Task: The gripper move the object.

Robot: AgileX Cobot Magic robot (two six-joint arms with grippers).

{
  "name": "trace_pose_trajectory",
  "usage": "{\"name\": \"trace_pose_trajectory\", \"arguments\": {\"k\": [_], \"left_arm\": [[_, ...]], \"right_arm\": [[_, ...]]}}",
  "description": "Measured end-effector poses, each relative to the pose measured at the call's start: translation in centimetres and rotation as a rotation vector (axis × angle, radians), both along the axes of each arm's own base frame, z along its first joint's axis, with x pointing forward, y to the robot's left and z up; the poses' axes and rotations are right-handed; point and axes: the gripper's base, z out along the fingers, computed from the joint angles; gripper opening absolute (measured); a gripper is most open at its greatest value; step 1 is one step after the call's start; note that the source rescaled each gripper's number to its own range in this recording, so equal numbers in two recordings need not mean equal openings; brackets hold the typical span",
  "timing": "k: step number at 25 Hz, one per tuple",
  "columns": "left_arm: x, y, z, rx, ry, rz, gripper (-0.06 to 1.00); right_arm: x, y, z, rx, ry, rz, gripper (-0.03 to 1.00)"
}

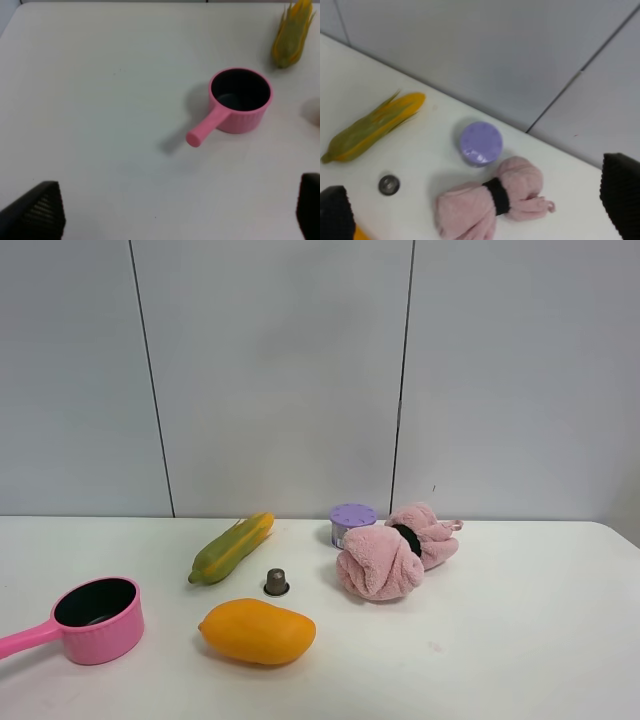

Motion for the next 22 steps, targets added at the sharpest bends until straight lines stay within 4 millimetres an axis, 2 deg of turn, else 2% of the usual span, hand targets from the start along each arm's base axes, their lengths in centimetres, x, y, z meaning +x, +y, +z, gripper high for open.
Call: {"name": "trace_pose_trajectory", "arguments": {"k": [8, 12, 17, 22], "left_arm": [[0.0, 0.0, 0.0, 0.000, 0.000, 0.000, 1.00], [0.0, 0.0, 0.0, 0.000, 0.000, 0.000, 1.00], [0.0, 0.0, 0.0, 0.000, 0.000, 0.000, 1.00], [0.0, 0.0, 0.0, 0.000, 0.000, 0.000, 1.00]], "right_arm": [[0.1, -4.8, 2.4, 0.026, -0.079, -0.154, 0.99], [0.2, -7.8, 3.5, 0.027, -0.113, -0.232, 0.99], [0.8, -12.6, 4.4, 0.003, -0.140, -0.352, 0.99], [1.5, -17.0, 4.4, 0.004, -0.129, -0.464, 0.99]]}}
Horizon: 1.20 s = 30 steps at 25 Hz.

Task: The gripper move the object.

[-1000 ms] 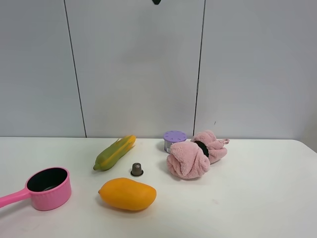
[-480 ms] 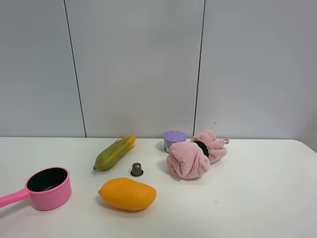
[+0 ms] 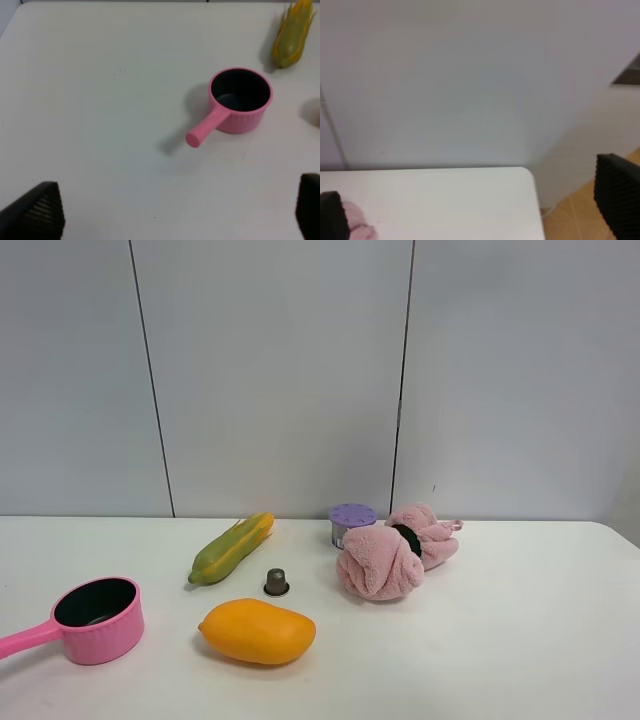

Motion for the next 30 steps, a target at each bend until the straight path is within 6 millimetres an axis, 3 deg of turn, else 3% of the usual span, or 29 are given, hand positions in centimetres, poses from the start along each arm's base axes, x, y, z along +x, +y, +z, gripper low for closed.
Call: {"name": "trace_pose_trajectory", "arguments": {"k": [5, 10, 17, 27, 30], "left_arm": [[0.0, 0.0, 0.0, 0.000, 0.000, 0.000, 1.00], [0.0, 0.0, 0.0, 0.000, 0.000, 0.000, 1.00], [0.0, 0.0, 0.0, 0.000, 0.000, 0.000, 1.00], [0.0, 0.0, 0.0, 0.000, 0.000, 0.000, 1.00], [0.0, 0.0, 0.0, -0.002, 0.000, -0.001, 1.00]], "right_arm": [[-0.6, -3.9, -1.9, 0.001, 0.082, -0.106, 0.99], [-3.4, -6.5, -5.2, -0.008, 0.205, -0.189, 0.99], [-12.1, -6.4, -9.0, 0.051, 0.269, -0.208, 0.99], [-25.1, -6.0, -17.4, 0.170, 0.211, -0.247, 0.99], [-27.7, -5.7, -19.9, 0.210, 0.150, -0.234, 0.99]]}}
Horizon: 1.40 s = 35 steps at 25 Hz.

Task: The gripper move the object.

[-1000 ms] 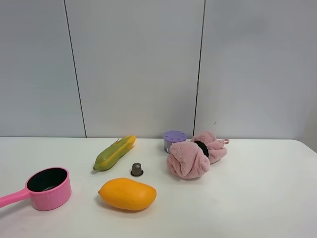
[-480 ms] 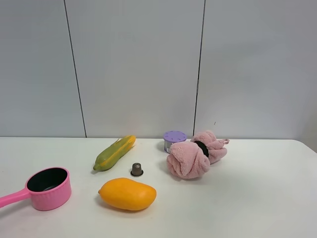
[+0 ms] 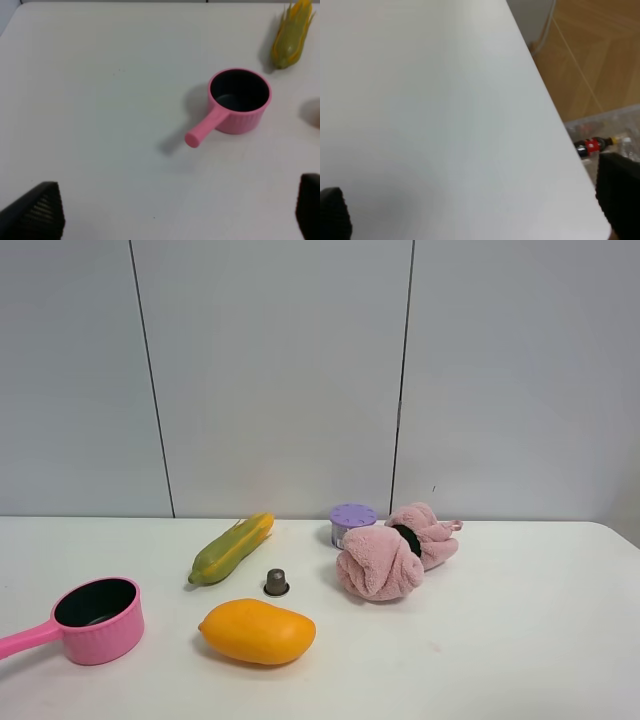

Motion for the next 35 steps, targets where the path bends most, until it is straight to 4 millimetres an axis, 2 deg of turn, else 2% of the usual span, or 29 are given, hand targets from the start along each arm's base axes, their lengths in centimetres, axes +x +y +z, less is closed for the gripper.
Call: {"name": "trace_pose_trajectory", "arguments": {"k": [5, 10, 18, 26, 35], "left_arm": [[0.0, 0.0, 0.0, 0.000, 0.000, 0.000, 1.00], [0.0, 0.0, 0.0, 0.000, 0.000, 0.000, 1.00], [0.0, 0.0, 0.0, 0.000, 0.000, 0.000, 1.00], [0.0, 0.0, 0.0, 0.000, 0.000, 0.000, 1.00], [0.0, 0.0, 0.0, 0.000, 0.000, 0.000, 1.00]], "right_arm": [[-2.7, 0.5, -3.1, 0.029, -0.099, 0.037, 0.99], [-3.3, 0.8, -4.4, 0.046, -0.163, 0.065, 0.99], [-2.7, 1.5, -4.9, 0.047, -0.199, 0.165, 0.99], [-2.7, 1.5, -4.9, 0.042, -0.199, 0.171, 0.93], [-3.4, 1.5, -4.9, 0.038, -0.246, 0.172, 0.93]]}}
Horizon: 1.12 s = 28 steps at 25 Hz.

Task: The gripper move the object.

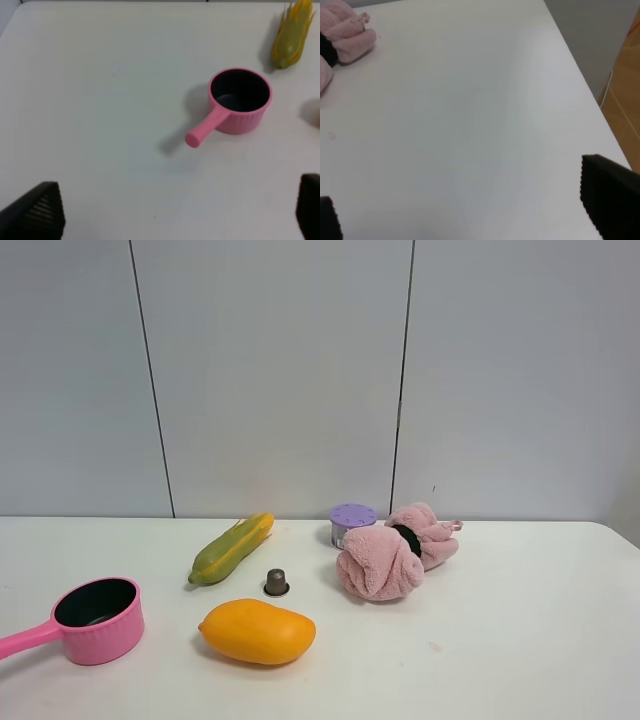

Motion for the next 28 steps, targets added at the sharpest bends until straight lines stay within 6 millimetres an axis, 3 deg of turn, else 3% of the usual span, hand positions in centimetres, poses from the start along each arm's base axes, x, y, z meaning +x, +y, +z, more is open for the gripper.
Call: {"name": "trace_pose_trajectory", "arguments": {"k": [28], "left_arm": [[0.00, 0.00, 0.00, 0.000, 0.000, 0.000, 1.00]], "right_arm": [[0.00, -0.01, 0.00, 0.001, 0.000, -0.001, 0.93]]}}
